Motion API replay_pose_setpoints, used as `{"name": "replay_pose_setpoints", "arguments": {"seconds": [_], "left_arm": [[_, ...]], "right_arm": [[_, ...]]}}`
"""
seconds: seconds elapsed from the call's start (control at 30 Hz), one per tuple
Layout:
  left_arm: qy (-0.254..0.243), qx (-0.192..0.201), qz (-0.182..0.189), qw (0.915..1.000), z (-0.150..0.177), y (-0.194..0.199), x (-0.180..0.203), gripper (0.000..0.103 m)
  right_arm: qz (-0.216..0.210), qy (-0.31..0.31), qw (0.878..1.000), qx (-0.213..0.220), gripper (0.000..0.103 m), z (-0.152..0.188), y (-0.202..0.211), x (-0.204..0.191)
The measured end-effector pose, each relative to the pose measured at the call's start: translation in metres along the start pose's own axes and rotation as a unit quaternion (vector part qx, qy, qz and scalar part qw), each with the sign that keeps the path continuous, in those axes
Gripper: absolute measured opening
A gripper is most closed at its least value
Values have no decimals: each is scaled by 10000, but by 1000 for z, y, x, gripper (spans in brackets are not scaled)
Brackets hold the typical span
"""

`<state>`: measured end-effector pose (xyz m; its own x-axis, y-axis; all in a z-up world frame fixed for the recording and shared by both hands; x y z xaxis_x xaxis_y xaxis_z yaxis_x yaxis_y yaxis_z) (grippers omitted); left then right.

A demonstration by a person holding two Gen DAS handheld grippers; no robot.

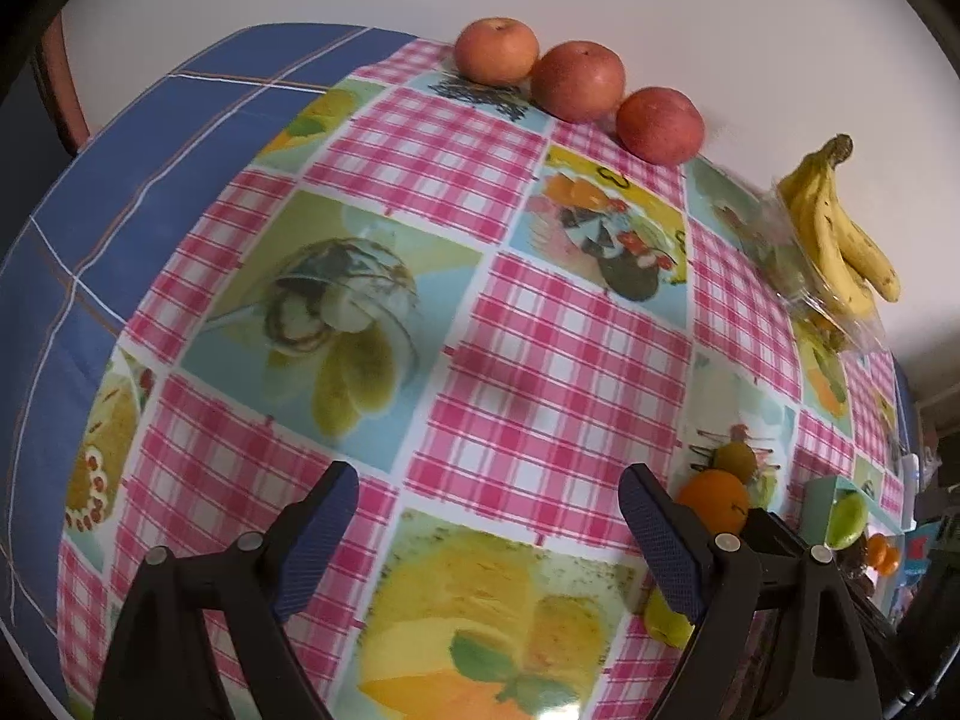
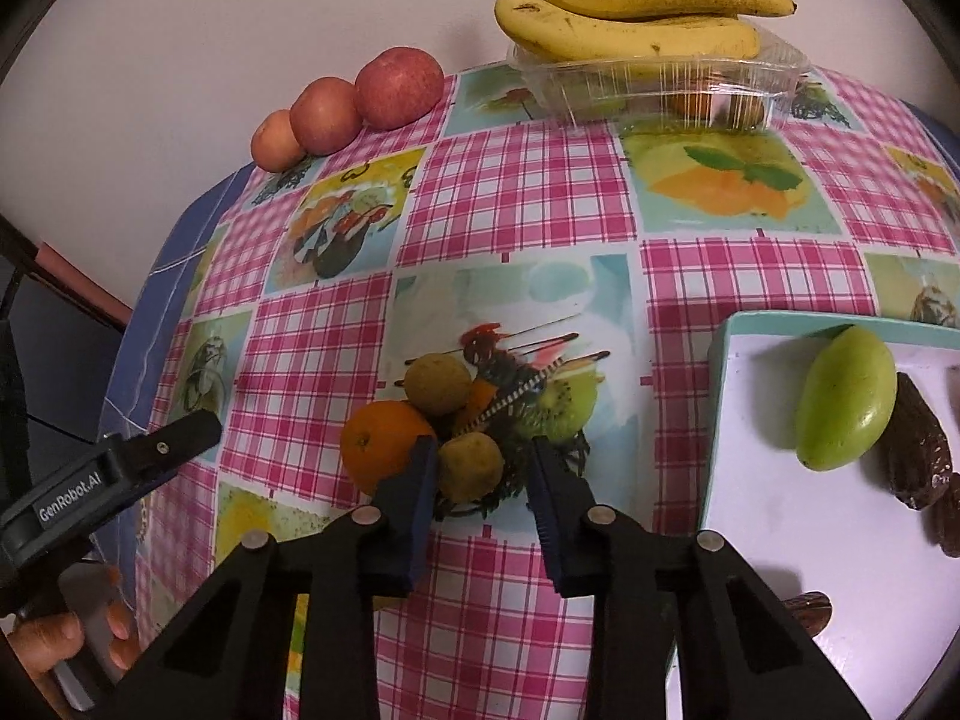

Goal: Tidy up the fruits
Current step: 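Grasp a small tan round fruit with the right gripper while the left grasps a green apple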

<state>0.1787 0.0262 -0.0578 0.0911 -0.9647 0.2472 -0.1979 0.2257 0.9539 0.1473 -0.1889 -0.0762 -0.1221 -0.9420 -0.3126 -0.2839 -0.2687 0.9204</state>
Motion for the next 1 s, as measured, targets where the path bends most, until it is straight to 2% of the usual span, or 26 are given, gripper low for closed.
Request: {"name": "replay_pose_setpoints", "arguments": {"seconds": [0.17, 0.33, 0.5, 0.7, 0.83, 1.0], "left_arm": [[-28, -84, 133, 9999, 3, -1, 9, 90], [-108, -113, 160, 9998, 8, 0, 20, 90], [-162, -139, 181, 9996, 11, 1, 27, 90], [-253, -209, 385, 9987, 19, 3, 42, 90], [-355, -277, 428, 9981, 25, 2, 54, 82], [-528, -341, 483, 9969, 33, -1, 67, 79]], "right_arm": [[-132, -42, 9999, 13, 24, 1, -1, 0], [-203, -74, 9998, 32, 23, 4, -1, 1], [-60, 8, 10000, 3, 23, 7, 3, 1], [122, -104, 9999, 43, 23, 9, 14, 16], [176, -171, 9996, 103, 23, 9, 27, 25], [163, -219, 9993, 257, 23, 10, 49, 33]]}}
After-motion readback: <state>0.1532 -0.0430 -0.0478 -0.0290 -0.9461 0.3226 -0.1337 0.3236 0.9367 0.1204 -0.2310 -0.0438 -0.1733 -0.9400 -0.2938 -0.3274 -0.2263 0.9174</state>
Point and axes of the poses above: each gripper's, at about its wrist camera, not at the fingertips, and y roughly against the way its jaws point, x to its right, z to its underside, the point moved 2 cm from there along -y, roughly the way its jaws point, and after that the axes turned 10 degrees about -x, right-handed, at the moved point
